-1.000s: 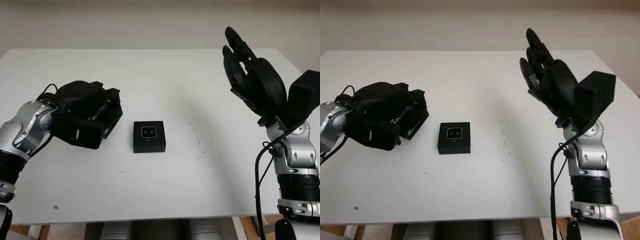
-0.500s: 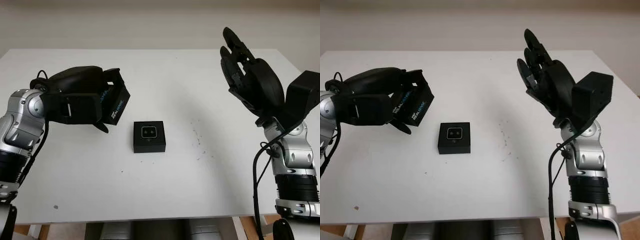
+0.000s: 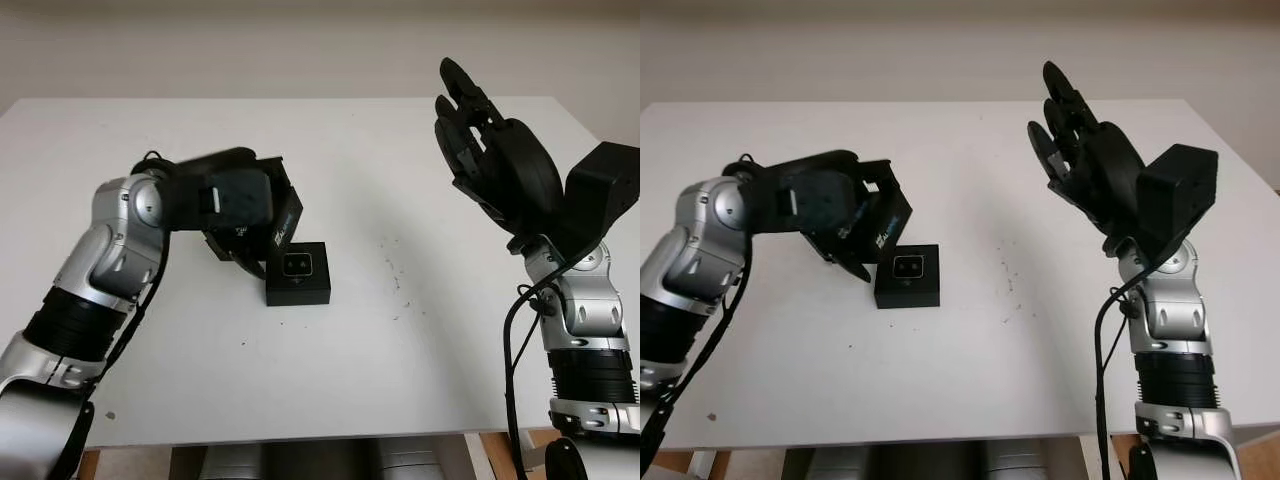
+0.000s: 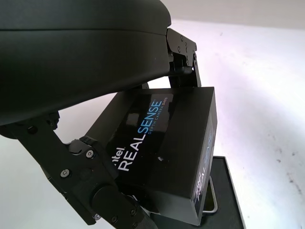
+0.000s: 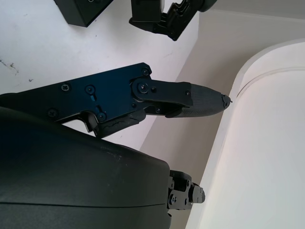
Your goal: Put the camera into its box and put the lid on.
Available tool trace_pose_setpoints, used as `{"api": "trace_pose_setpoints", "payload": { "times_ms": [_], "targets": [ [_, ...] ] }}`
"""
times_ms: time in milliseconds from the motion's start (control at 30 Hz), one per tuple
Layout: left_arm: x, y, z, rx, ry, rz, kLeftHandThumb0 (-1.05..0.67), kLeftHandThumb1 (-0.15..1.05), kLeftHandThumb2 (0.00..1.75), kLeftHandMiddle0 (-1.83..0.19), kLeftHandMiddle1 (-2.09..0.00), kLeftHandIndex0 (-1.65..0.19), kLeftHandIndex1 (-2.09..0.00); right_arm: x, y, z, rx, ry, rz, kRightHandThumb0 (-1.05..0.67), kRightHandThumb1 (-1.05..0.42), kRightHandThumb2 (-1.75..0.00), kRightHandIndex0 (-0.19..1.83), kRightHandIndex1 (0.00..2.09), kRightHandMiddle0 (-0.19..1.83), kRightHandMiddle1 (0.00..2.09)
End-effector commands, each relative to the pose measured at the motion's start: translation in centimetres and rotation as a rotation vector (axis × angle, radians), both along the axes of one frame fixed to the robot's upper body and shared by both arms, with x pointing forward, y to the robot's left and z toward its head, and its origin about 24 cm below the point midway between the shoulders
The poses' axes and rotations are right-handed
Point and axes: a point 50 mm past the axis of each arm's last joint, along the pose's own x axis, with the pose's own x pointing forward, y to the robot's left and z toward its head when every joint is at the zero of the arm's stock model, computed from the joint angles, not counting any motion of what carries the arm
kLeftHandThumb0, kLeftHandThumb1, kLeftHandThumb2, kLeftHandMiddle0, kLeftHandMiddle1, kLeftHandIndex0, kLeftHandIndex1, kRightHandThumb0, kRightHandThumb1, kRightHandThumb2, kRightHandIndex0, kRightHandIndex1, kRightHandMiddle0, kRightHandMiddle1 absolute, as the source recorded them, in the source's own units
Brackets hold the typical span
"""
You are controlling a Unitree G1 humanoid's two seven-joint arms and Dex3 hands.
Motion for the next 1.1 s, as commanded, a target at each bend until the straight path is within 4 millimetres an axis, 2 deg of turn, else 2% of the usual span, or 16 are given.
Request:
{"api": "trace_pose_setpoints", "payload": {
  "times_ms": [0,100,233,267,467,500,800,867,933,967,1033,1067],
  "targets": [
    [0.2,-0.9,1.3,-0.025,-0.011,-0.010,-0.31,1.05,0.38,-0.86,-2.09,-0.66,-2.09,-0.2,0.2,0.3,-0.006,-0.016,0.005,-0.67,-1.05,-0.45,-0.13,0.05,-0.09,0.06],
    [0.4,-1.3,1.1,-0.031,0.012,0.000,-0.31,1.05,0.39,-0.87,-2.09,-0.69,-2.09,-0.3,0.3,0.2,-0.007,-0.016,0.002,-0.66,-1.05,-0.45,-0.12,0.05,-0.08,0.06],
    [0.4,-1.8,0.8,-0.014,0.035,0.028,-0.31,1.05,0.41,-0.72,-2.09,-0.46,-2.09,-0.4,0.5,0.1,-0.013,-0.014,-0.006,-0.67,-1.05,-0.44,-0.12,0.06,-0.06,0.07],
    [0.4,-1.9,0.7,-0.009,0.037,0.035,-0.31,1.05,0.41,-0.63,-2.09,-0.38,-2.09,-0.4,0.5,0.1,-0.016,-0.015,-0.008,-0.67,-1.05,-0.44,-0.12,0.06,-0.06,0.07],
    [0.7,-2.1,0.0,0.017,0.023,0.072,-0.30,1.05,0.40,-0.54,-2.09,-0.20,-2.09,-0.5,0.7,0.0,-0.005,-0.024,-0.012,-0.67,-1.05,-0.45,-0.10,0.06,-0.06,0.06],
    [0.7,-2.2,-0.1,0.017,0.019,0.078,-0.30,1.05,0.39,-0.53,-2.09,-0.12,-2.09,-0.5,0.7,0.0,-0.001,-0.024,-0.014,-0.67,-1.05,-0.44,-0.10,0.06,-0.05,0.07],
    [1.9,-2.4,-1.4,0.018,0.021,0.129,-0.27,1.05,0.37,-0.52,-2.09,0.10,-2.09,-0.5,1.1,-0.1,0.023,-0.025,-0.014,-0.68,-1.05,-0.43,-0.09,0.06,-0.05,0.06],
    [1.8,-2.6,-1.9,0.046,0.037,0.130,-0.28,1.05,0.36,-0.44,-2.09,0.17,-1.75,-0.5,1.1,-0.1,0.025,-0.025,-0.011,-0.67,-1.05,-0.44,-0.10,0.06,-0.05,0.06],
    [1.8,-2.8,-2.3,0.063,0.054,0.120,-0.28,1.05,0.36,-0.52,-2.09,0.17,-1.80,-0.5,1.2,-0.2,0.034,-0.024,-0.009,-0.67,-1.05,-0.44,-0.10,0.06,-0.06,0.06],
    [1.7,-2.8,-2.5,0.058,0.073,0.124,-0.28,1.05,0.37,-0.65,-2.09,0.00,-1.96,-0.5,1.2,-0.2,0.035,-0.023,-0.011,-0.67,-1.05,-0.43,-0.10,0.06,-0.05,0.06],
    [1.6,-3.0,-2.6,0.038,0.107,0.142,-0.29,1.05,0.39,-0.73,-2.09,-0.01,-2.00,-0.5,1.2,-0.3,0.031,-0.024,-0.012,-0.68,-1.05,-0.42,-0.10,0.06,-0.05,0.06],
    [1.6,-3.2,-2.6,0.028,0.122,0.155,-0.30,1.05,0.39,-0.72,-2.09,0.09,-1.95,-0.5,1.2,-0.3,0.029,-0.025,-0.012,-0.68,-1.05,-0.42,-0.10,0.06,-0.05,0.06]
  ]
}}
